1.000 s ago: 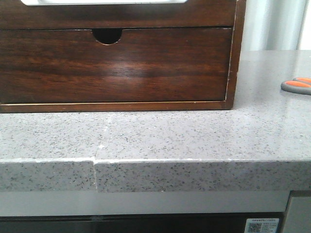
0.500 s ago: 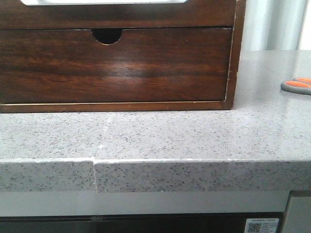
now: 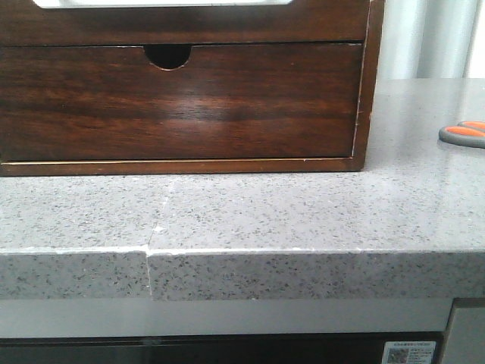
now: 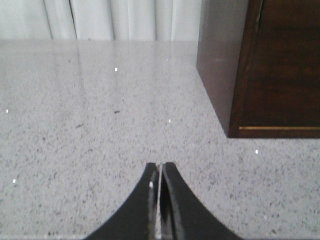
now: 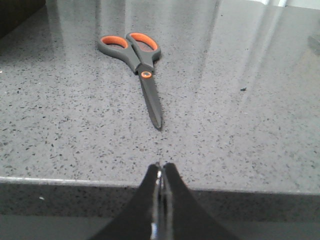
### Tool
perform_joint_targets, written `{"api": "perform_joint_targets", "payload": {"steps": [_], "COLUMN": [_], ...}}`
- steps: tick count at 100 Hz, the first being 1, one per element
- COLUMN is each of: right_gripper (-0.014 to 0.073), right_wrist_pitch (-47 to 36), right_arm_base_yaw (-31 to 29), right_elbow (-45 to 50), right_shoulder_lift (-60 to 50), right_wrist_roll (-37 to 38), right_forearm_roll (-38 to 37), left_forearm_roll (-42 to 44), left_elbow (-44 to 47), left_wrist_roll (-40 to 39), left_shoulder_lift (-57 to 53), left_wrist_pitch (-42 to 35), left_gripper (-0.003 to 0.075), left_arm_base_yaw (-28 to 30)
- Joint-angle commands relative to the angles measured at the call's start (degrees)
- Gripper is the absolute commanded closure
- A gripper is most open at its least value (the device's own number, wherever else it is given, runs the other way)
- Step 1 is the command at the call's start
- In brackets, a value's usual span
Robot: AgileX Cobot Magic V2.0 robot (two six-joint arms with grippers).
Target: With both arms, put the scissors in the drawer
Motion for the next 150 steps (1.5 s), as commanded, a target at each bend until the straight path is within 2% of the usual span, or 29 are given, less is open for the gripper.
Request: {"api": "perform_joint_targets", "payload": {"steps": [1,38,54,84,108,131,150], "right_gripper": [0.0654,0.0654,0.0654,0.0654,0.0654,0.0654,0.0654], "right_wrist_pitch": [-3.6,-16.1,-19.0,-32.1,-34.3,-31.9,-26.6], "right_arm_base_yaw": [-0.3,-0.3,-0.3,-0.3,-0.3,-0.3,-0.3], "right_elbow": [1.7,1.7,1.7,1.7,0.7,-5.3,-12.7], "right_shoulder_lift": [-1.2,-1.2,-1.2,-1.2,-1.2,2.4,11.1], "right_wrist_roll": [-0.3,-0.3,-0.3,-0.3,-0.3,1.6,1.8], "right_forearm_roll": [-1.7,-1.7,-1.7,-1.5,-1.0,-1.0,-1.0], "left_forearm_roll": [-0.2,-0.2,-0.7,-1.5,-1.8,-3.8,-2.9], "left_elbow": [1.1,1.1,1.1,1.1,0.2,-6.6,-14.8], "left_wrist_roll": [-0.4,-0.4,-0.4,-0.4,-0.4,-0.4,-0.4], "left_shoulder_lift": [-1.6,-1.6,-1.6,-1.6,-1.6,-0.4,5.9], "left_wrist_pitch": [-6.3,-7.5,-8.0,-17.4,-24.5,-22.5,-18.8], "left_gripper": [0.0742,0.0742,0.0742,0.0742,0.0742,0.0742,0.0742], "left_arm_base_yaw": [0.1,0.1,0.1,0.1,0.1,0.1,0.1]}}
